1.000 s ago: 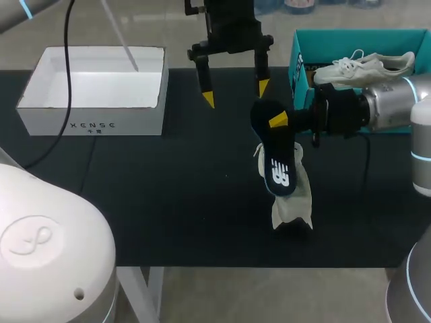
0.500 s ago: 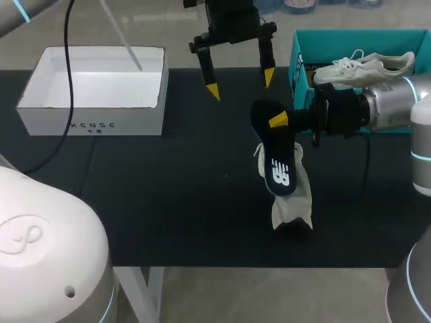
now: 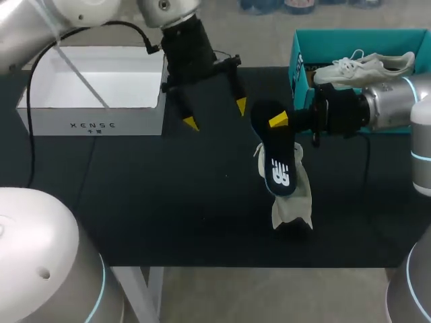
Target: Take the shoe out of the shoebox, open the shoe tongue, remove and reinsert the insole, then place the shoe into the shoebox
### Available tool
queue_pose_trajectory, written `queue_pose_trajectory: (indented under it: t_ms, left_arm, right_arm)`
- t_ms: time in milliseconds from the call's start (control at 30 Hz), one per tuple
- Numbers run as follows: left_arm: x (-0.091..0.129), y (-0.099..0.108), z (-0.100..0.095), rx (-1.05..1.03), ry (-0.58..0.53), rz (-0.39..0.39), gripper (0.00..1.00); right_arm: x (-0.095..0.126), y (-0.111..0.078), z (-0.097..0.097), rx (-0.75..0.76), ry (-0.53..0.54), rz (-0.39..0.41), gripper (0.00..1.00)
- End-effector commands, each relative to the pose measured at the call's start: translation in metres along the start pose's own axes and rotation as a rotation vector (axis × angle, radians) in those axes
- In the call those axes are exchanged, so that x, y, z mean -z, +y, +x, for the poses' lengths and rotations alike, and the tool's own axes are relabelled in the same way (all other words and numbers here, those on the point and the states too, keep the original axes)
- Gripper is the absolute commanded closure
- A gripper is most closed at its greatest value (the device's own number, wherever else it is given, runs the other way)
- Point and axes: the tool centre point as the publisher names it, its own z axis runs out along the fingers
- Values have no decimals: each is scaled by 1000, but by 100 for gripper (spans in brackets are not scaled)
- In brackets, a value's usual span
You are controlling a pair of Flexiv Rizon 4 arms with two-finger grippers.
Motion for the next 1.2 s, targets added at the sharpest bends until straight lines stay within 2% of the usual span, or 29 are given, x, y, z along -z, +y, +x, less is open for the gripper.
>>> queue_pose_trajectory:
  t_ms: [33, 267, 500, 600, 1200]
  left_arm:
    - [-6, -5, 31, -68, -679, -34, 0]
    - [-7, -6, 37, -9, -788, -44, 0]
    - [-11, -4, 39, 2, -823, -38, 0]
    - [-13, -3, 37, 23, -758, -5, 0]
    - [-13, -3, 37, 23, -758, -5, 0]
  right_arm:
    - [-1, -1, 0, -1, -2, -2, 100]
    - [-1, -1, 0, -1, -2, -2, 100]
    - [-1, -1, 0, -1, -2, -2, 100]
    - [-1, -1, 0, -1, -2, -2, 100]
    - [-1, -1, 0, -1, -2, -2, 100]
